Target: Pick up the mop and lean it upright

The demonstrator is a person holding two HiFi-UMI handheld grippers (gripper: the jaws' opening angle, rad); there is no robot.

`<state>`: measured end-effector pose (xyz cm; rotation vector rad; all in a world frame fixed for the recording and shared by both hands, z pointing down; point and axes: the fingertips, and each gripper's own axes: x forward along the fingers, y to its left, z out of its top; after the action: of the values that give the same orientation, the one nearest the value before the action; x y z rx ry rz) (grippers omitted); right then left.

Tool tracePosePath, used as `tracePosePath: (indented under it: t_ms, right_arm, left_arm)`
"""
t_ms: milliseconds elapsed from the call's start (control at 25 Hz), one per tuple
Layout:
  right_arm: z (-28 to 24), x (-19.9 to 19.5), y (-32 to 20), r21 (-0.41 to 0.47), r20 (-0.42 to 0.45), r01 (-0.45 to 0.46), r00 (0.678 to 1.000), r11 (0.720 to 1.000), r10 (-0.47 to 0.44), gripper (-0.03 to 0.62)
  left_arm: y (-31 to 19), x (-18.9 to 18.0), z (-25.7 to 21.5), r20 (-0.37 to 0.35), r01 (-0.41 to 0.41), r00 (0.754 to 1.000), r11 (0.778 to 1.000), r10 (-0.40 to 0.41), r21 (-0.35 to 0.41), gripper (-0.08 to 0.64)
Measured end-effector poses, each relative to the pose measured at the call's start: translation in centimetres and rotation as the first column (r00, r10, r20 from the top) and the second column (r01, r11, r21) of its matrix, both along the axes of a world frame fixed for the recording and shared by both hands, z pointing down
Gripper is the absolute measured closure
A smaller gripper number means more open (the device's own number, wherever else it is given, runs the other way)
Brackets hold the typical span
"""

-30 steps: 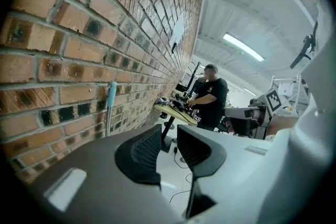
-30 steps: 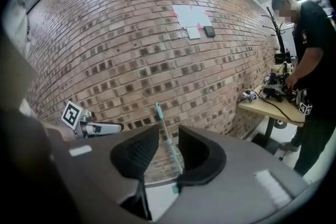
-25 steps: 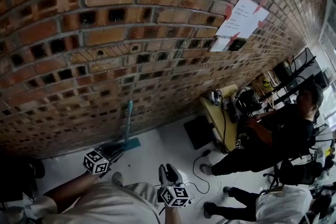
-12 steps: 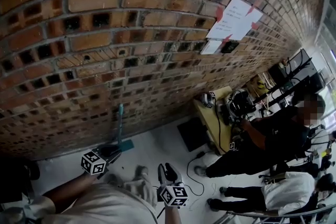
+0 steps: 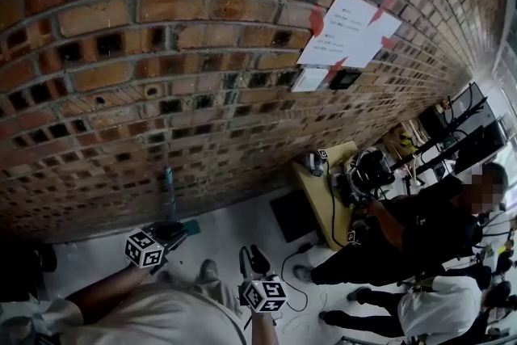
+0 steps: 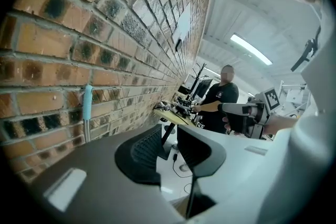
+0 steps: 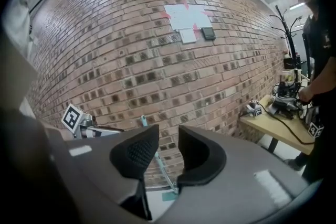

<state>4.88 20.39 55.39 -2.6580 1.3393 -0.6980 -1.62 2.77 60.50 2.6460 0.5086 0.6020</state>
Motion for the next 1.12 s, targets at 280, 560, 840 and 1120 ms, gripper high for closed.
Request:
tracePosePath:
  t_ms: [280, 560, 840, 1120]
  right_arm:
    - [-0.5, 5.9, 1.9, -0.004, -0.008, 0.011, 1.0, 1.0, -0.011, 0.485]
    - [-0.6, 10.5, 2.7, 0.001, -0.011, 0.048, 0.999, 0.999, -0.048, 0.485]
    - [0.0, 13.7, 2.5, -0.005, -0.006, 0.123, 0.992, 0.992, -0.123, 0.485]
    - [1.7, 14.7, 1.4, -0.009, 0.026, 0.232, 0.972, 0.973, -0.232, 0.485]
  left_arm:
    - [2.0, 5.2, -1.1, -0.009, -0.001, 1.0, 1.0, 0.001, 0.01, 0.462]
    - [3.5, 9.9, -1.1, -0.01, 0.016, 1.0, 1.0, -0.016, 0.019, 0.462]
    - [4.5, 12.8, -1.0, -0.008, 0.065, 0.998, 0.998, -0.065, 0.025, 0.462]
    - [3.5, 12.3, -0.2, 0.014, 0.188, 0.982, 0.981, -0.189, 0.036, 0.462]
